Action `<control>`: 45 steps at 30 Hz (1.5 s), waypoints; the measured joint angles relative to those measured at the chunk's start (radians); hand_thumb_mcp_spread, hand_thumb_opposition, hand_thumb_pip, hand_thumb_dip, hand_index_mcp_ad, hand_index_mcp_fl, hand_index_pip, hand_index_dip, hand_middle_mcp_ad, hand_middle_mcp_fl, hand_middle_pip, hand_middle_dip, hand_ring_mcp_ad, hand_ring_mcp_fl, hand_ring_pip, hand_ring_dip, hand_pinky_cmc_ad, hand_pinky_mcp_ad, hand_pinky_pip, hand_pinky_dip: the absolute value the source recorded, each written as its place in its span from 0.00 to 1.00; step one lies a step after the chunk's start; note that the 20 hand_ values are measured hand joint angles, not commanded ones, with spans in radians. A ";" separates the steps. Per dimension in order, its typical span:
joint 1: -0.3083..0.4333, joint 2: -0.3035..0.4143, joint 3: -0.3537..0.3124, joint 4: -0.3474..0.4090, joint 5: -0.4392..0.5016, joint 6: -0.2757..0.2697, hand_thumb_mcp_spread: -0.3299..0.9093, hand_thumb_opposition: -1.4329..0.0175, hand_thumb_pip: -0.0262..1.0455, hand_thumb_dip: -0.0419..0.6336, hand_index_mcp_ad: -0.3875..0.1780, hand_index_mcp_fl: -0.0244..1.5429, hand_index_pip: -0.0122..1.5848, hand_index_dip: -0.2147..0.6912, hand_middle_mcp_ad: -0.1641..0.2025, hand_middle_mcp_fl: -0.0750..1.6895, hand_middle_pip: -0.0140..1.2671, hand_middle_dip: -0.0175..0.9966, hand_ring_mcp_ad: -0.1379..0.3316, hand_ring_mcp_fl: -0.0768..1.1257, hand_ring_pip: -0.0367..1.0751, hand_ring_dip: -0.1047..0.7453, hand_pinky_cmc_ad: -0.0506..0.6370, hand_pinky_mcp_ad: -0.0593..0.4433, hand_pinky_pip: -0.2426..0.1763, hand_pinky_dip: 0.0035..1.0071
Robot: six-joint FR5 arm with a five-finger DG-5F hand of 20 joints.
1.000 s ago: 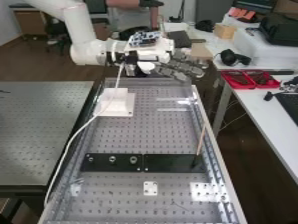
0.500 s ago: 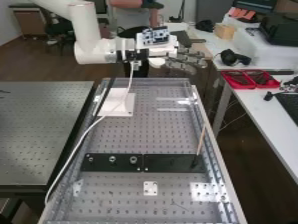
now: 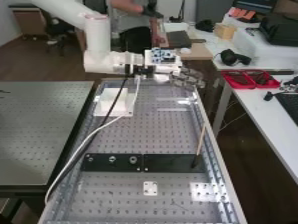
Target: Grab the pcb board and place it in the clear container
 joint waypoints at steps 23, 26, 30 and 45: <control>-0.009 -0.014 -0.005 -0.058 0.034 0.022 0.65 0.39 0.63 0.45 0.62 0.12 0.90 0.36 0.62 0.11 0.11 0.15 0.84 0.07 0.12 0.12 0.55 0.55 0.40 0.42; -0.010 -0.012 -0.010 -0.055 0.036 0.021 0.63 0.40 0.63 0.45 0.61 0.07 0.87 0.34 0.63 0.09 0.11 0.15 0.84 0.07 0.12 0.12 0.55 0.55 0.40 0.47; -0.011 -0.007 -0.017 -0.047 0.040 0.021 0.62 0.41 0.63 0.45 0.61 0.04 0.85 0.33 0.63 0.08 0.11 0.15 0.85 0.06 0.12 0.12 0.55 0.55 0.40 0.52; -0.032 0.196 -0.131 0.010 0.136 -0.086 0.59 0.42 0.63 0.45 0.61 0.02 0.79 0.30 0.63 0.08 0.11 0.15 0.85 0.06 0.11 0.12 0.55 0.55 0.40 0.58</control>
